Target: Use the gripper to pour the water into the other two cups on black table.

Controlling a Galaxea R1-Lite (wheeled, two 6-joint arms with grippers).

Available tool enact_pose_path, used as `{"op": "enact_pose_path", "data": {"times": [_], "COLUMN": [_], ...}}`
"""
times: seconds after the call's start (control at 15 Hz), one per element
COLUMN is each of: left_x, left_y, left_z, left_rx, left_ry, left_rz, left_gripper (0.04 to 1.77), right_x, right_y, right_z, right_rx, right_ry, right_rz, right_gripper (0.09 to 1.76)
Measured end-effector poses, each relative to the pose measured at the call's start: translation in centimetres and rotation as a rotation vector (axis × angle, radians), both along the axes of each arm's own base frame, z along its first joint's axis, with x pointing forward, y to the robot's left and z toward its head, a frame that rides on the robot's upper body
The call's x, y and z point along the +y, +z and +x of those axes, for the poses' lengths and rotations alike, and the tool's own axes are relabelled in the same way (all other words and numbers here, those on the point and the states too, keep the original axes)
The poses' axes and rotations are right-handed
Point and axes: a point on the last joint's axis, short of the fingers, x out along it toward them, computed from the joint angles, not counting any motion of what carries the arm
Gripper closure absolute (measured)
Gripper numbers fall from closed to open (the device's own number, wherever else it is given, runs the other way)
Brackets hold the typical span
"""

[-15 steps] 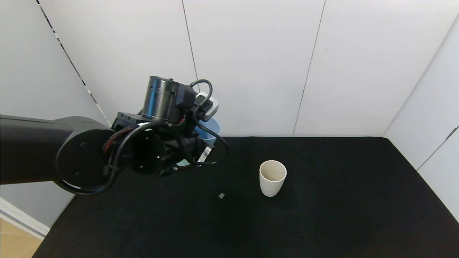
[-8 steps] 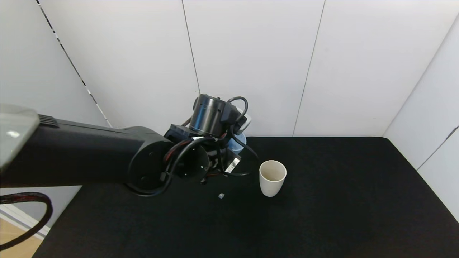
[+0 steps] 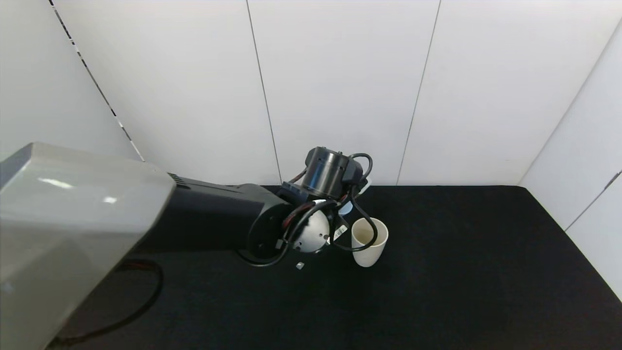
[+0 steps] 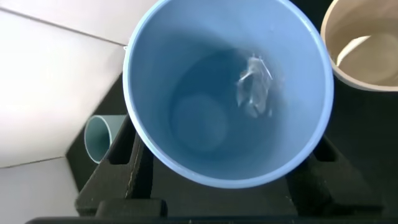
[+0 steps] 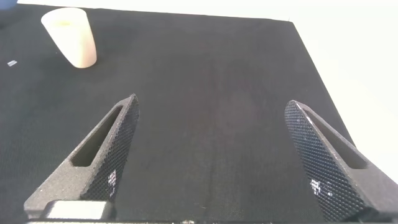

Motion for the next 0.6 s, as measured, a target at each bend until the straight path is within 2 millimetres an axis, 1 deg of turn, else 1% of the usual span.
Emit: {"op": "enact_pose_path", "data": {"times": [0.27, 0.6], "left_x": [-1.3, -2.8], "left_y": [-1.1, -1.8], "left_z": [0.6, 0.2], "left_rx": [-0.020, -0.039], "left_ry": [-0.019, -0.034], "left_rz": [0.111, 0.203], "left_gripper": [0.62, 0.62], "right_x": [0.0, 0.0], "right_y": [0.0, 0.0], "right_z": [0.0, 0.0], "right_rx": [0.000, 0.000], "right_ry": [0.000, 0.000], "right_rz": [0.000, 0.000], "right_gripper": [0.14, 0.14]}}
